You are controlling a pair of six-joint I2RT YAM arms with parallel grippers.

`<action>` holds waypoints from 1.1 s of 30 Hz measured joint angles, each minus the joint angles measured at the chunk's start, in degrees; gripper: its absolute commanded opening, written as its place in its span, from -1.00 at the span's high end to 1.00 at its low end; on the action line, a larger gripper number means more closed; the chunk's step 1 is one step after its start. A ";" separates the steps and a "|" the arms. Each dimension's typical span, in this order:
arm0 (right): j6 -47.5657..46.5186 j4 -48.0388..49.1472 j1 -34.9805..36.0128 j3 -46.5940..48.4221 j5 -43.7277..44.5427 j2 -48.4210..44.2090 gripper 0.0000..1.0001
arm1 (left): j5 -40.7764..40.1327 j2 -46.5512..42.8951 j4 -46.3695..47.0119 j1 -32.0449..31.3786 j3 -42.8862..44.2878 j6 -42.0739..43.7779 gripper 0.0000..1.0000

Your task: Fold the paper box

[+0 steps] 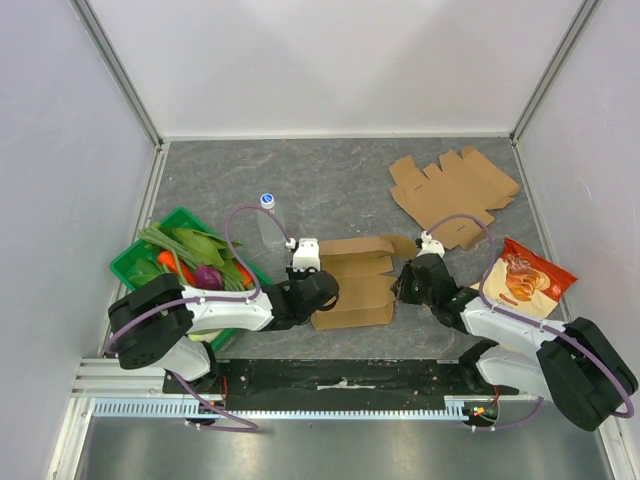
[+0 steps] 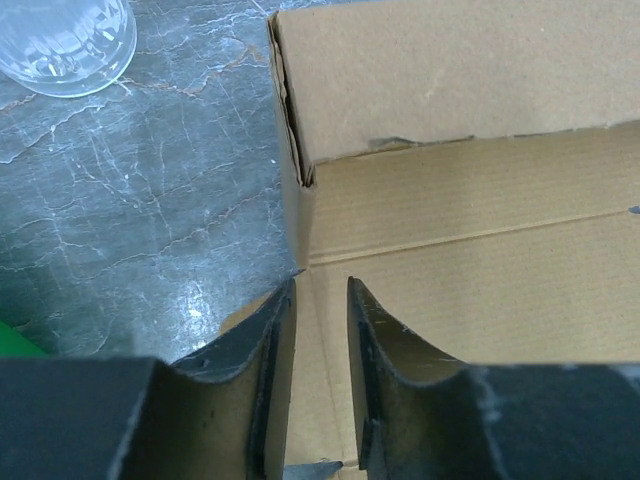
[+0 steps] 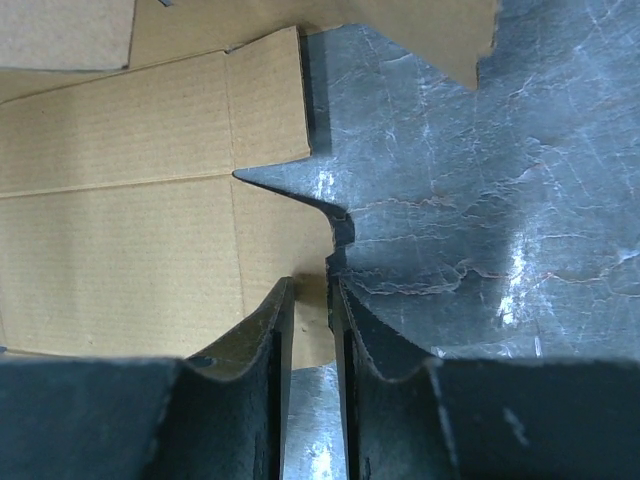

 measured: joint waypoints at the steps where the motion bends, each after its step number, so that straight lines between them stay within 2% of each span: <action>1: 0.15 -0.02 0.37 0.15 0.61 0.11 0.38 | -0.02 0.00 0.13 0.02 0.00 0.00 0.19; 2: 0.15 -0.13 0.59 0.17 0.92 0.09 0.37 | -0.02 0.02 0.15 0.02 0.00 0.00 -0.03; 5: -0.17 -1.38 0.83 0.17 1.07 -1.01 0.37 | -0.15 0.00 0.31 0.02 0.00 -0.13 -0.42; 7: -0.52 -2.97 0.83 0.17 1.11 -1.99 0.36 | -0.37 0.00 0.35 0.07 0.00 -0.35 -0.43; 14: -1.42 -4.74 0.83 0.17 0.81 -3.28 0.37 | 1.14 -0.13 2.21 2.69 -0.02 0.81 -0.05; 19: -1.92 -4.76 0.83 0.20 0.11 -3.34 0.37 | 2.32 -0.11 8.39 3.30 -0.48 5.55 0.08; 23: -2.34 -4.79 0.83 0.20 -0.13 -3.41 0.38 | 2.62 0.42 12.24 3.30 -0.55 8.85 0.31; 29: -2.51 -5.01 0.83 0.28 -0.59 -4.35 0.36 | 1.88 2.60 13.62 3.30 -0.55 10.64 0.45; 33: -2.49 -5.25 0.79 0.28 -1.07 -4.59 0.31 | 0.76 2.82 13.73 3.30 -0.52 10.71 0.43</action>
